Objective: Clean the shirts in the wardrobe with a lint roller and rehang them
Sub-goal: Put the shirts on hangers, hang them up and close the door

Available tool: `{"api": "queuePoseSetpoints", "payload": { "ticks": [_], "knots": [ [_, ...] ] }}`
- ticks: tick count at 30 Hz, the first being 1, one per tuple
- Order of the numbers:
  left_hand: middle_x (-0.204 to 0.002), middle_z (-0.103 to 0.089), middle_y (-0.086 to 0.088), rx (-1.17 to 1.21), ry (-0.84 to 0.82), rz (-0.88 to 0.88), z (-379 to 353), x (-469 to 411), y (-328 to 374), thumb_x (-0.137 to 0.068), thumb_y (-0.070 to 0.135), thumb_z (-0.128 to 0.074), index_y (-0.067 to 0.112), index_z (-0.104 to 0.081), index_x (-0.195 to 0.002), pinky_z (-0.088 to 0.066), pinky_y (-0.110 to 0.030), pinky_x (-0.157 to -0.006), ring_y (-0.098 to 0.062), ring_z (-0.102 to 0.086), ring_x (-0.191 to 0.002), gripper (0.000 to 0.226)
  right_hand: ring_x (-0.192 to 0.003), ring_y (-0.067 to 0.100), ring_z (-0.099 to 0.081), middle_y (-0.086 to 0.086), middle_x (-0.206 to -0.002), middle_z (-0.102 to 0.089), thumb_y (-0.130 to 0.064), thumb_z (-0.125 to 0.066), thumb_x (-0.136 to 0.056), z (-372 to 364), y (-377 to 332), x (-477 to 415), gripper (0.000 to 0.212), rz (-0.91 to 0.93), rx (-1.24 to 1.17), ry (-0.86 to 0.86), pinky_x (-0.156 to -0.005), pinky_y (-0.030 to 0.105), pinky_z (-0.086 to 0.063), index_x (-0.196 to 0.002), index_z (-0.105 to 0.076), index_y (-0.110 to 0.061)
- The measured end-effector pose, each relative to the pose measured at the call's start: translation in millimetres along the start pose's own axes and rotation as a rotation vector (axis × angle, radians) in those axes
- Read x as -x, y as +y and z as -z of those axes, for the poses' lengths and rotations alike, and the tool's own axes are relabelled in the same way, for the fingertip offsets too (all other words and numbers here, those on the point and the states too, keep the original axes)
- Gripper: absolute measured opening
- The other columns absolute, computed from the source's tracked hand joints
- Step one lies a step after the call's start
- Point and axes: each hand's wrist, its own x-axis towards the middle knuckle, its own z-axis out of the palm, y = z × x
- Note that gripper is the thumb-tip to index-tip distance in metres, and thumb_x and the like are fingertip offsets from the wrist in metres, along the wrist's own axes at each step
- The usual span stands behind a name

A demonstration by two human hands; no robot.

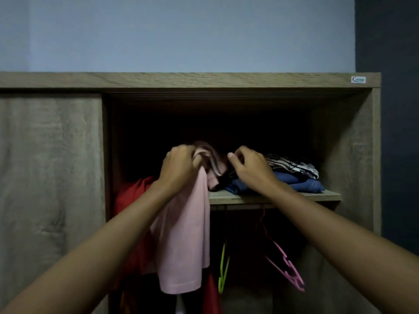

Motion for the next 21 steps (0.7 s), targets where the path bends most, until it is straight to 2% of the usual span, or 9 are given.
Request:
{"api": "queuePoseSetpoints", "payload": {
  "ticks": [2, 4, 6, 8, 10, 12, 16, 19, 21],
  "knots": [
    [-0.080, -0.070, -0.007, 0.070, -0.084, -0.173, 13.3, 25.7, 3.0, -0.084, 0.040, -0.052, 0.020, -0.075, -0.092, -0.050, -0.037, -0.065, -0.028, -0.067, -0.078, 0.032, -0.098, 0.032, -0.064, 0.011, -0.103, -0.069, -0.060, -0.042, -0.095, 2.7, -13.6, -7.1, 0.047, -0.078, -0.119, -0.019, -0.080, 0.037, -0.051, -0.101, -0.060, -0.017],
    [-0.070, -0.066, -0.002, 0.122, -0.163, -0.244, 11.0, 54.2, 0.6, -0.089, 0.046, -0.055, 0.027, -0.076, -0.091, -0.048, -0.035, -0.060, -0.018, -0.065, -0.068, 0.027, -0.115, 0.032, -0.061, 0.015, -0.124, -0.065, -0.071, -0.042, -0.089, -1.1, -26.4, -12.6, 0.067, -0.158, -0.162, -0.111, -0.092, 0.037, -0.048, -0.123, -0.058, -0.016],
    [-0.059, -0.054, -0.001, 0.155, -0.186, -0.251, 1.1, 79.0, -2.3, -0.094, 0.049, -0.057, 0.018, -0.068, -0.076, -0.045, -0.041, -0.056, -0.019, -0.058, -0.059, 0.037, -0.125, 0.031, -0.056, 0.014, -0.137, -0.058, -0.081, -0.050, -0.075, -13.5, -35.8, -13.5, 0.090, -0.211, -0.136, -0.240, -0.101, 0.037, -0.046, -0.137, -0.051, -0.015],
    [-0.057, -0.048, 0.001, 0.174, -0.184, -0.240, -7.9, 95.0, -8.4, -0.095, 0.049, -0.057, 0.015, -0.059, -0.069, -0.042, -0.045, -0.056, -0.017, -0.050, -0.056, 0.043, -0.121, 0.031, -0.059, 0.014, -0.135, -0.060, -0.086, -0.055, -0.062, -30.8, -40.7, -11.5, 0.103, -0.215, -0.004, -0.373, -0.098, 0.037, -0.049, -0.136, -0.053, -0.014],
    [-0.064, -0.057, 0.003, 0.219, -0.219, -0.218, -5.0, 100.6, -13.6, -0.091, 0.046, -0.061, 0.017, -0.064, -0.075, -0.045, -0.043, -0.062, -0.012, -0.052, -0.060, 0.033, -0.110, 0.032, -0.064, 0.015, -0.125, -0.065, -0.078, -0.059, -0.067, -44.1, -42.7, -12.1, 0.090, -0.202, 0.116, -0.482, -0.086, 0.033, -0.051, -0.125, -0.062, -0.009],
    [-0.078, -0.067, 0.006, 0.260, -0.264, -0.150, 2.6, 103.6, -17.8, -0.084, 0.045, -0.069, 0.022, -0.073, -0.089, -0.052, -0.037, -0.069, -0.006, -0.061, -0.070, 0.024, -0.104, 0.033, -0.065, 0.017, -0.121, -0.066, -0.058, -0.064, -0.079, -51.0, -43.5, -16.0, 0.067, -0.182, 0.144, -0.510, -0.076, 0.030, -0.048, -0.119, -0.065, -0.005],
    [-0.078, -0.072, 0.010, 0.275, -0.230, -0.011, 19.8, 101.5, -30.5, -0.079, 0.065, -0.061, 0.026, -0.074, -0.089, -0.056, -0.033, -0.069, -0.001, -0.066, -0.070, 0.043, -0.101, 0.032, -0.066, 0.018, -0.120, -0.065, -0.036, -0.065, -0.078, -53.1, -42.4, -15.1, 0.047, -0.135, 0.070, -0.422, -0.074, 0.028, -0.049, -0.121, -0.065, -0.016],
    [-0.073, -0.071, 0.008, 0.286, -0.196, 0.131, 36.2, 101.2, -35.7, -0.081, 0.072, -0.052, 0.026, -0.073, -0.084, -0.058, -0.037, -0.067, -0.004, -0.066, -0.067, 0.051, -0.082, 0.030, -0.067, 0.014, -0.085, -0.066, -0.030, -0.066, -0.079, -47.1, -43.0, -4.3, 0.021, -0.112, 0.046, -0.370, -0.060, 0.028, -0.041, -0.072, -0.064, -0.010],
    [-0.074, -0.072, 0.004, 0.323, -0.163, 0.224, 44.1, 101.9, -39.0, -0.088, 0.064, -0.055, 0.023, -0.071, -0.085, -0.060, -0.044, -0.065, -0.012, -0.068, -0.067, 0.044, -0.073, 0.026, -0.062, 0.005, -0.069, -0.060, -0.028, -0.067, -0.075, -36.8, -45.5, 10.4, 0.025, -0.029, 0.021, -0.293, -0.059, 0.027, -0.036, -0.059, -0.053, -0.014]
  ]
}}
